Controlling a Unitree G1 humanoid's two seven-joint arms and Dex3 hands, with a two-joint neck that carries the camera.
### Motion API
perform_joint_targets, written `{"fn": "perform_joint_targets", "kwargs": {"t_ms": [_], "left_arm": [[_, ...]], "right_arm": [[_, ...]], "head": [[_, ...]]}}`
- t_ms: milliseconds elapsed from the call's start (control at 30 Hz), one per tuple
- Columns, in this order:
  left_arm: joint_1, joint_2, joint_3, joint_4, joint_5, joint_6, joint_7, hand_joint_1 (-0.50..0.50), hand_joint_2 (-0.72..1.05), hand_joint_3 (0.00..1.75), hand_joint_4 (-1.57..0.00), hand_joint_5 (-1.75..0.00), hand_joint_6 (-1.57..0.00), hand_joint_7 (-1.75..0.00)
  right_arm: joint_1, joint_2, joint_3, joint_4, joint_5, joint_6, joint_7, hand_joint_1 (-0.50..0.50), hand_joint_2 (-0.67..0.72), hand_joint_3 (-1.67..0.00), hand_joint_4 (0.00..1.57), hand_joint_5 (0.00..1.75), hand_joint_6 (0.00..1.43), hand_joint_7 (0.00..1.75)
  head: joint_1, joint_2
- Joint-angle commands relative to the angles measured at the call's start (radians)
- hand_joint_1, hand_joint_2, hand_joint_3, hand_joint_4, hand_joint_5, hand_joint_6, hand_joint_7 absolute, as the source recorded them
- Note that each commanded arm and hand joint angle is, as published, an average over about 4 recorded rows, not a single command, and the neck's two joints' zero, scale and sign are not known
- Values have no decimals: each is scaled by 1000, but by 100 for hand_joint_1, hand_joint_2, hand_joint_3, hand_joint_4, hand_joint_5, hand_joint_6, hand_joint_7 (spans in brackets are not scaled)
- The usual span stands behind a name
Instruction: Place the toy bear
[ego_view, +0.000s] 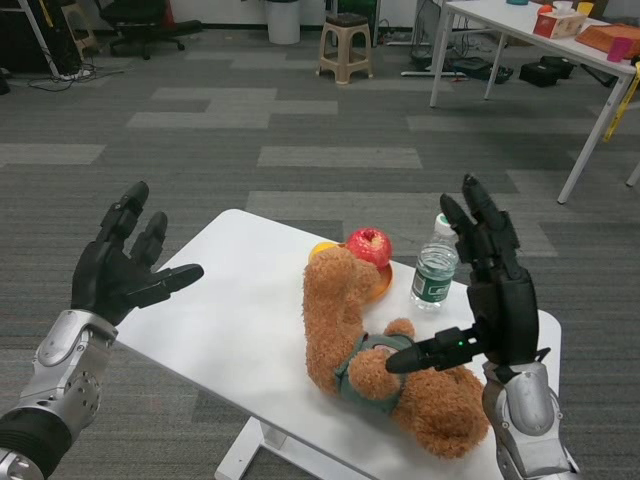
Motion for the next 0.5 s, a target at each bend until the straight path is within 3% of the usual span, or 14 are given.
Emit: {"fn": "perform_joint_targets", "kwargs": {"t_ms": [33, 500], "left_arm": [[3, 11, 0, -6, 0, -6, -1, 47, 52, 9, 0, 0, 0, -16], [1, 15, 8, -18, 2, -6, -1, 46, 52, 9, 0, 0, 0, -17]], "right_arm": [[-8, -8, 16, -49, 45, -5, -60, -44, 22, -8, 0, 15, 0, 14], [-51, -19, 13, -138, 78, -8, -173, -46, 28, -8, 0, 10, 0, 14]], "head": [[1, -3], [10, -9]]}}
